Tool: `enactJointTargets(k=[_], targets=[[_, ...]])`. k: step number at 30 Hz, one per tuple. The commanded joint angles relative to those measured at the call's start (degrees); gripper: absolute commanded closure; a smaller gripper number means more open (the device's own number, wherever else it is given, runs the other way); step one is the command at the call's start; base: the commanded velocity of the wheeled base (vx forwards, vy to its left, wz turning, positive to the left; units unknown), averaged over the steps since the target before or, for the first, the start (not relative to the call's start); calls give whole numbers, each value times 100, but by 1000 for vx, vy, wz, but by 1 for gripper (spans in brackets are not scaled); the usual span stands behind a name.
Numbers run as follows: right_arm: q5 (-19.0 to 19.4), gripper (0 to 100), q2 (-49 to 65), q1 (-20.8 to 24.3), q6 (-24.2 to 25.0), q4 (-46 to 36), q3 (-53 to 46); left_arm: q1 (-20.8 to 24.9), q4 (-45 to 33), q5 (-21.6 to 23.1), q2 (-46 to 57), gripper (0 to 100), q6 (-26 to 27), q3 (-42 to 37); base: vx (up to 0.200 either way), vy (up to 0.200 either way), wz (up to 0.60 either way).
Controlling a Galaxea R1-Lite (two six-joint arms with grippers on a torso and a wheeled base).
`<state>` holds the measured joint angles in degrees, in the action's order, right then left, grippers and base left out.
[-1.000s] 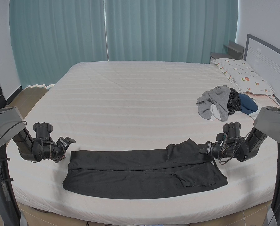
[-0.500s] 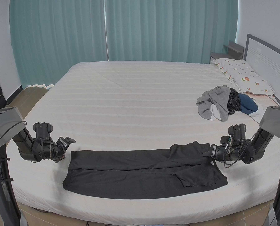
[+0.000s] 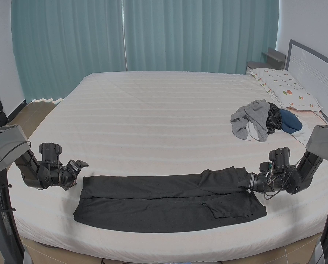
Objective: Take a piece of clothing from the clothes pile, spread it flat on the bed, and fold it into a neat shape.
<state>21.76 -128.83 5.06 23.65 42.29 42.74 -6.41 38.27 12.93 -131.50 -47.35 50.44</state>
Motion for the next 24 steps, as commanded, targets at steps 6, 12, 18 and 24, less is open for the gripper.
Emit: enactJointTargets(k=[6,12,18,24], targets=[[-427,0,877,241,1195,-107,-293,-9,-91,236,793,0,41,-615,0,0,0],[-1218,0,1158,593,2091,-98,-785,8,-478,262,1241,0,305,-1089,0,0,0],[-1464,0,1176,751,2706,-107,-952,105,-452,262,1241,0,323,-1467,0,0,0],[-1596,0,1123,935,3348,-107,-1004,421,-443,183,1100,0,296,-1459,0,0,0]])
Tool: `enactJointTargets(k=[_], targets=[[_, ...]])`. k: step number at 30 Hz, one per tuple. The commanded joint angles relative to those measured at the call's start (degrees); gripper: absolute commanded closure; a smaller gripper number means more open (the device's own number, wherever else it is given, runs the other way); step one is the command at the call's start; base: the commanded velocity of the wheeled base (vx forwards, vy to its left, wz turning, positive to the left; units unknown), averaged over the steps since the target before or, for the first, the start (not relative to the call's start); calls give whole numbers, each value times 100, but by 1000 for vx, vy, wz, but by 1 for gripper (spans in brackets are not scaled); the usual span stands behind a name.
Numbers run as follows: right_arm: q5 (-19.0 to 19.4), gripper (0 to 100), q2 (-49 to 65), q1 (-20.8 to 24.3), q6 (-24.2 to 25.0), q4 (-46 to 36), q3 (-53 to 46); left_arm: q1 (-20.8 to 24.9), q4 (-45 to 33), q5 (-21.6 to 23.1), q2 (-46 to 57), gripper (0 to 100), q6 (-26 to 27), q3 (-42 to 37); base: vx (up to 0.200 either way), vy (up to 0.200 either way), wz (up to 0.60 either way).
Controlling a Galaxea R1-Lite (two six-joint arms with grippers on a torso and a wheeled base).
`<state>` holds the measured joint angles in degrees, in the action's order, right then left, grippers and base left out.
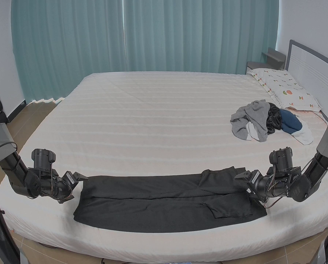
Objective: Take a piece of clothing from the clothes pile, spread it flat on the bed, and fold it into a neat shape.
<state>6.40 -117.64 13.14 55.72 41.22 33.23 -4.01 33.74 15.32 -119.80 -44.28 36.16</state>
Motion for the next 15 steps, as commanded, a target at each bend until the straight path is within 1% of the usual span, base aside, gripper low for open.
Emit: enactJointTargets(k=[1,7,12,15], targets=[[-86,0,4,145,185,0,-71,208,18,-73,-123,0,-11,-21,0,0,0],[-139,0,-66,198,228,-8,-98,260,36,-82,-246,0,-20,49,0,0,0],[-324,0,-330,206,272,0,-1,260,36,-82,-246,0,-20,49,0,0,0],[-341,0,-462,215,360,0,96,260,36,-82,-255,0,-28,49,0,0,0]])
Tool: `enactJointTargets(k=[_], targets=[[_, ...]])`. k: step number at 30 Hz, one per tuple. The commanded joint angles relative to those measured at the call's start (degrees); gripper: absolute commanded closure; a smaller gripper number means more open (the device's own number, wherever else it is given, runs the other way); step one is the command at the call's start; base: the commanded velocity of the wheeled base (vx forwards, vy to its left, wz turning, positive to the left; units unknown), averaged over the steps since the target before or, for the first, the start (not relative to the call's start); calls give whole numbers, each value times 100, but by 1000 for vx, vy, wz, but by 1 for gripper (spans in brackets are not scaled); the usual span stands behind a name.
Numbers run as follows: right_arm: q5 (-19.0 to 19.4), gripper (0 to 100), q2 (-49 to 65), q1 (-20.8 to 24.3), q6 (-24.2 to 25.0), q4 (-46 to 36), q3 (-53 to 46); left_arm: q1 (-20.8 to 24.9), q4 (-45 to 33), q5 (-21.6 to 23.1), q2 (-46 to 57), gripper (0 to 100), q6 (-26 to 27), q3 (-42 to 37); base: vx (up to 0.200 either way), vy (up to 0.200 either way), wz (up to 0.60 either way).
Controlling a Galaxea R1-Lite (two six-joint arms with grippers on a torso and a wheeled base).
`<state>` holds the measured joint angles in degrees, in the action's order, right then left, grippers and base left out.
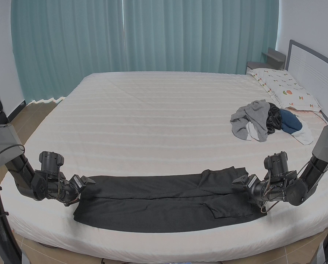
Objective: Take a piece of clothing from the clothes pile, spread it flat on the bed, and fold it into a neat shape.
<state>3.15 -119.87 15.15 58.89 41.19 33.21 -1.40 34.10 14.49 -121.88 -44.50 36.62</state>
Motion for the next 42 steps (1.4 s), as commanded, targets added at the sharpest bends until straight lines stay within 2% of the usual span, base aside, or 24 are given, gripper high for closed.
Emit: enactJointTargets(k=[1,8,12,13,24,37,38,42], targets=[[-24,0,-265,14,96,12,125,8,0,1,-46,0,-6,3,0,0,0],[-60,0,-467,-12,237,-50,485,8,9,1,-64,0,2,3,0,0,0],[-165,0,-608,-21,245,-393,793,0,9,1,-64,0,2,3,0,0,0],[-200,100,-643,-21,254,-437,854,8,9,-8,-64,0,2,3,0,0,0],[-438,100,-502,-109,263,-489,801,0,9,-8,-55,0,2,3,0,0,0],[-420,100,-511,-91,219,-437,757,-53,9,-43,15,0,20,21,0,0,0],[-420,0,-511,-91,219,-437,757,-62,9,-34,24,0,20,21,0,0,0],[-385,0,-318,-100,158,-419,670,-150,0,-8,147,0,46,3,0,0,0]])
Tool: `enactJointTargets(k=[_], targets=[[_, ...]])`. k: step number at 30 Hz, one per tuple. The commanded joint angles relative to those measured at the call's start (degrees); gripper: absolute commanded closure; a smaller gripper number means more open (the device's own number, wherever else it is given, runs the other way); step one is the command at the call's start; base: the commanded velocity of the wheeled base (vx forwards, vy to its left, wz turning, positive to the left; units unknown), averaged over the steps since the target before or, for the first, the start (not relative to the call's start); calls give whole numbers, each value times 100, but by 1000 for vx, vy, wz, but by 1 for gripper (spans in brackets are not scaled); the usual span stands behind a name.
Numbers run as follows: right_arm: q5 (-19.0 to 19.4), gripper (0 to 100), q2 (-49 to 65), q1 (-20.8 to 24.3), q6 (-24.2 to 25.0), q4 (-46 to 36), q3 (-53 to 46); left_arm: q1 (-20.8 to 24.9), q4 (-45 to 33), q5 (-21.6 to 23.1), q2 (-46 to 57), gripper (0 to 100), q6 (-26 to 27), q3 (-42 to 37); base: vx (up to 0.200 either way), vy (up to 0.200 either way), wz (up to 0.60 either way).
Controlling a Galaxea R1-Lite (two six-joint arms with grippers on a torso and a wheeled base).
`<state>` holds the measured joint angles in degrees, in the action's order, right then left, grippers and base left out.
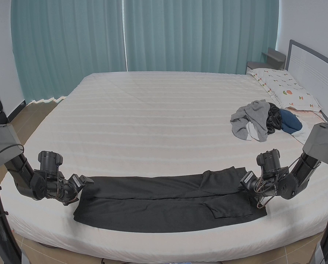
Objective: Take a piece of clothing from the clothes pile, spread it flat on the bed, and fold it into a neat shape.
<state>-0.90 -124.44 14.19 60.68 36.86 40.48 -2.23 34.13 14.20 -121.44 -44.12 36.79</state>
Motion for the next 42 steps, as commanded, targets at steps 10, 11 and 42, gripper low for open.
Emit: enactJointTargets(k=[10,11,42], targets=[[415,0,1018,-276,-224,260,-893,-190,6,179,7,0,1151,-172,0,0,0],[433,0,1018,-285,-224,269,-920,-190,6,188,7,0,1169,-172,0,0,0],[987,0,1018,-391,-162,1903,-2141,-331,-30,522,305,100,2338,-1262,0,0,0]])
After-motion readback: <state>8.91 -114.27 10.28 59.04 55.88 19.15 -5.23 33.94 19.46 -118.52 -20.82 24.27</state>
